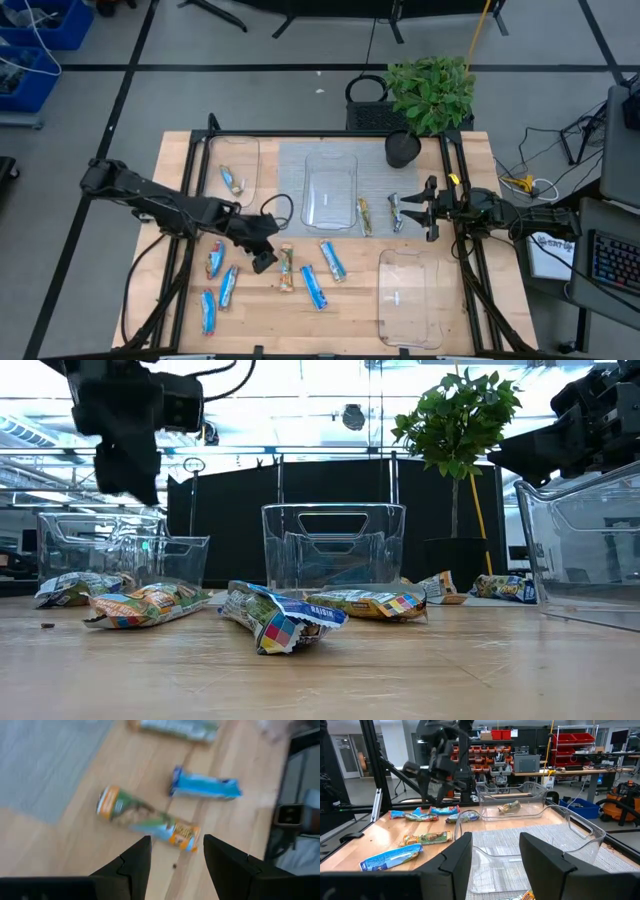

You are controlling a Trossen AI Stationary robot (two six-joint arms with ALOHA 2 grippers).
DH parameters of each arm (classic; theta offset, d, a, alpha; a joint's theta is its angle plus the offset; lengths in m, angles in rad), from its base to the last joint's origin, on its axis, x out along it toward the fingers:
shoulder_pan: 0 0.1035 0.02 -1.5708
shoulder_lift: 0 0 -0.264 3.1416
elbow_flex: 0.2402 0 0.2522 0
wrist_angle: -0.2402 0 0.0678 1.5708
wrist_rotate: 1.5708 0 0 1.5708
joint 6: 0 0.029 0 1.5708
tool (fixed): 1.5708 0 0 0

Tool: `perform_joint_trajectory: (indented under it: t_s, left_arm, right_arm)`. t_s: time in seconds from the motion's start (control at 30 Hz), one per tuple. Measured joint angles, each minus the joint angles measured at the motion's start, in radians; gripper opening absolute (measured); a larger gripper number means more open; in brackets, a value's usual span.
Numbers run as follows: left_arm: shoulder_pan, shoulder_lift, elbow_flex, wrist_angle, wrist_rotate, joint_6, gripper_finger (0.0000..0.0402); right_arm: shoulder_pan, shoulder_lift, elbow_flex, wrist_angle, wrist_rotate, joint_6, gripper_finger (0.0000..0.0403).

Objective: Pick and place Granola Bars by type
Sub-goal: Put the yellow granola bar into the top left transparent bin

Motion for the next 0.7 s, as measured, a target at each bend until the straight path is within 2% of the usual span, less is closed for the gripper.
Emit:
perform_joint_trajectory:
  t_s: [0.2, 0.53, 0.7]
  left_arm:
    - [-0.001, 0.096, 0.033, -0.009, -0.01, -0.103, 0.0186]
    - [0.004, 0.181, 0.04, -0.011, -0.062, -0.248, 0.0186]
    - [0.004, 0.179, 0.04, -0.01, -0.142, -0.306, 0.0186]
  right_arm:
    - [0.0, 0.0, 0.0, 0.0, 0.0, 0.0, 0.0155]
    - [0.0, 0.0, 0.0, 0.0, 0.0, 0.0, 0.0155]
    - [0.0, 0.0, 0.0, 0.0, 0.0, 0.0, 0.0155]
